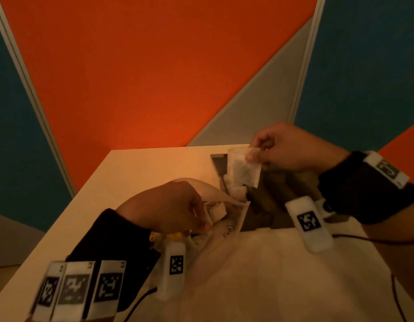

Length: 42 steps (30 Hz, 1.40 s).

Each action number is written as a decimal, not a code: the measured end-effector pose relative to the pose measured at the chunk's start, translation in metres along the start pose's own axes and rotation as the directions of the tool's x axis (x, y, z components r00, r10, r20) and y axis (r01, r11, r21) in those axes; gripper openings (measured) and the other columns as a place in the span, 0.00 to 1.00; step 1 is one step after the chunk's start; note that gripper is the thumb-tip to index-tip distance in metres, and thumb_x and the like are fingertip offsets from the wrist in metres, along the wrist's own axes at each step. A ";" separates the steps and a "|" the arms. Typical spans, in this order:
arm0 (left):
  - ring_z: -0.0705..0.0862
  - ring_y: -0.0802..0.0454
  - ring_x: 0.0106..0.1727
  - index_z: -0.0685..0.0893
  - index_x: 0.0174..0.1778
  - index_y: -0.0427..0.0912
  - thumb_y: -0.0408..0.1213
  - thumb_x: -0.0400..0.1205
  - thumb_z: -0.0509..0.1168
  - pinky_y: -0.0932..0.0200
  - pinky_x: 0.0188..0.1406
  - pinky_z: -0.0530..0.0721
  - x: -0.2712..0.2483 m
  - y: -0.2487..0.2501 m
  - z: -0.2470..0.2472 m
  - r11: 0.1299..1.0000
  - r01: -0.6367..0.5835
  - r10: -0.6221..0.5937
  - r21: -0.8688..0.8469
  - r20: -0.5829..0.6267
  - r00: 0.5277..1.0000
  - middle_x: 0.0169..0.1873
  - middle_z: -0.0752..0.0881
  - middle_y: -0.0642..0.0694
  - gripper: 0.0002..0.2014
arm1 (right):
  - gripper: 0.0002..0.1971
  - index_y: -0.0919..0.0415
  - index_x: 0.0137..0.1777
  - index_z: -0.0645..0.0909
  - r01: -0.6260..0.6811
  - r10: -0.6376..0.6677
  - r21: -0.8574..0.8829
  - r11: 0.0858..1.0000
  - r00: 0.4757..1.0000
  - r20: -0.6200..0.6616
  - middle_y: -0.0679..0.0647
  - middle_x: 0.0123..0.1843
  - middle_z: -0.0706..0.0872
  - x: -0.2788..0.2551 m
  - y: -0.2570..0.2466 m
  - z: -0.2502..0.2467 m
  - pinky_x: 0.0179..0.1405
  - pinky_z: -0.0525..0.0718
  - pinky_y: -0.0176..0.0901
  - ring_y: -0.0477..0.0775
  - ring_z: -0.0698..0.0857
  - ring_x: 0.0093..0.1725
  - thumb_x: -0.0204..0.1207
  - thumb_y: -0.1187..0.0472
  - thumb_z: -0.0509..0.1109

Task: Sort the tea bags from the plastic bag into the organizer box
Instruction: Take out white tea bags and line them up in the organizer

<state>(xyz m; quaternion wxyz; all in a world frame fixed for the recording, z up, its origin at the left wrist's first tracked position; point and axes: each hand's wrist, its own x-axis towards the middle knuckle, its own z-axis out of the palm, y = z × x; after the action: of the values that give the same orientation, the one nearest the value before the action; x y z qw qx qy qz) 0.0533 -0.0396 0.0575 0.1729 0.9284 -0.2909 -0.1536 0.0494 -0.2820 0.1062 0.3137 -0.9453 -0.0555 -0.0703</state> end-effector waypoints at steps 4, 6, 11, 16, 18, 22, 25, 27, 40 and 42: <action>0.85 0.64 0.45 0.89 0.50 0.55 0.54 0.75 0.72 0.61 0.49 0.85 0.003 -0.001 0.000 0.996 0.045 -0.043 0.080 -0.029 0.999 0.46 0.89 0.59 0.11 | 0.04 0.58 0.42 0.86 -0.064 0.068 0.048 0.997 0.993 -0.092 0.61 0.42 0.91 0.026 0.027 0.002 0.44 0.86 0.47 0.53 0.88 0.38 0.77 0.59 0.75; 0.82 0.64 0.48 0.89 0.49 0.56 0.56 0.74 0.73 0.63 0.50 0.83 0.005 -0.005 0.000 0.994 0.068 -0.063 0.089 -0.060 0.996 0.48 0.85 0.61 0.12 | 0.03 0.59 0.43 0.85 -0.093 0.099 0.065 0.994 0.991 -0.091 0.62 0.43 0.91 0.033 0.037 0.009 0.42 0.85 0.44 0.52 0.87 0.39 0.77 0.61 0.75; 0.81 0.65 0.47 0.86 0.49 0.57 0.56 0.75 0.73 0.68 0.43 0.79 0.006 -0.012 -0.003 0.991 0.109 -0.103 0.072 -0.077 0.992 0.47 0.83 0.62 0.11 | 0.03 0.56 0.43 0.84 -0.161 0.161 0.038 0.986 0.987 0.008 0.57 0.43 0.89 0.042 0.057 0.030 0.44 0.86 0.46 0.50 0.85 0.39 0.78 0.60 0.74; 0.80 0.69 0.44 0.86 0.50 0.57 0.56 0.75 0.72 0.73 0.38 0.75 0.006 -0.018 -0.006 0.987 0.127 -0.115 0.098 -0.115 0.987 0.44 0.81 0.65 0.12 | 0.06 0.57 0.52 0.86 -0.209 0.249 -0.213 0.954 0.950 0.186 0.48 0.34 0.83 0.045 0.062 0.043 0.31 0.74 0.38 0.45 0.80 0.32 0.79 0.56 0.72; 0.79 0.69 0.44 0.86 0.50 0.57 0.56 0.75 0.72 0.74 0.36 0.73 0.006 -0.018 -0.007 0.987 0.130 -0.117 0.099 -0.120 0.986 0.43 0.80 0.66 0.12 | 0.08 0.57 0.54 0.86 -0.209 0.288 -0.273 0.939 0.911 0.294 0.48 0.33 0.82 0.048 0.063 0.046 0.30 0.74 0.38 0.45 0.77 0.29 0.79 0.55 0.72; 0.80 0.68 0.46 0.86 0.50 0.58 0.56 0.76 0.71 0.72 0.38 0.74 0.003 -0.016 -0.008 0.988 0.125 -0.115 0.086 -0.109 0.987 0.44 0.82 0.65 0.11 | 0.10 0.59 0.56 0.86 -0.198 0.334 -0.346 0.917 0.856 0.394 0.48 0.31 0.81 0.061 0.061 0.052 0.28 0.73 0.37 0.44 0.74 0.27 0.78 0.57 0.74; 0.81 0.68 0.46 0.87 0.49 0.57 0.57 0.76 0.70 0.71 0.42 0.78 0.002 -0.016 -0.010 0.989 0.123 -0.116 0.076 -0.101 0.988 0.45 0.84 0.64 0.11 | 0.08 0.59 0.51 0.86 -0.167 0.354 -0.413 0.895 0.830 0.431 0.43 0.23 0.82 0.074 0.061 0.056 0.29 0.73 0.37 0.43 0.75 0.27 0.76 0.58 0.76; 0.82 0.68 0.46 0.88 0.50 0.57 0.57 0.76 0.71 0.71 0.44 0.79 0.001 -0.018 -0.012 0.989 0.129 -0.121 0.066 -0.106 0.987 0.45 0.85 0.64 0.12 | 0.07 0.60 0.51 0.86 -0.142 0.365 -0.447 0.883 0.806 0.465 0.41 0.17 0.81 0.082 0.062 0.059 0.32 0.74 0.38 0.43 0.76 0.28 0.76 0.59 0.76; 0.81 0.65 0.50 0.83 0.58 0.59 0.54 0.77 0.71 0.70 0.45 0.78 -0.004 -0.019 -0.016 0.989 0.145 -0.141 0.036 -0.107 0.984 0.50 0.81 0.63 0.14 | 0.10 0.54 0.47 0.89 -0.116 0.407 -0.577 0.809 0.818 0.407 0.48 0.34 0.89 0.123 0.075 0.070 0.51 0.88 0.51 0.51 0.85 0.37 0.69 0.51 0.81; 0.81 0.65 0.52 0.80 0.62 0.60 0.51 0.78 0.71 0.69 0.47 0.78 -0.005 -0.019 -0.017 0.990 0.137 -0.134 0.029 -0.096 0.986 0.51 0.82 0.63 0.17 | 0.14 0.58 0.56 0.87 -0.095 0.362 -0.560 0.823 0.848 0.388 0.50 0.43 0.88 0.114 0.062 0.066 0.40 0.83 0.42 0.47 0.81 0.34 0.74 0.53 0.77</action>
<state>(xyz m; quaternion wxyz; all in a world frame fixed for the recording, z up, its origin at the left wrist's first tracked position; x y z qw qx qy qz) 0.0649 -0.0175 0.0655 0.1593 0.9551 -0.2214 -0.1159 0.1776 -0.2847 0.0364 0.0288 -0.9810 0.0075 0.1919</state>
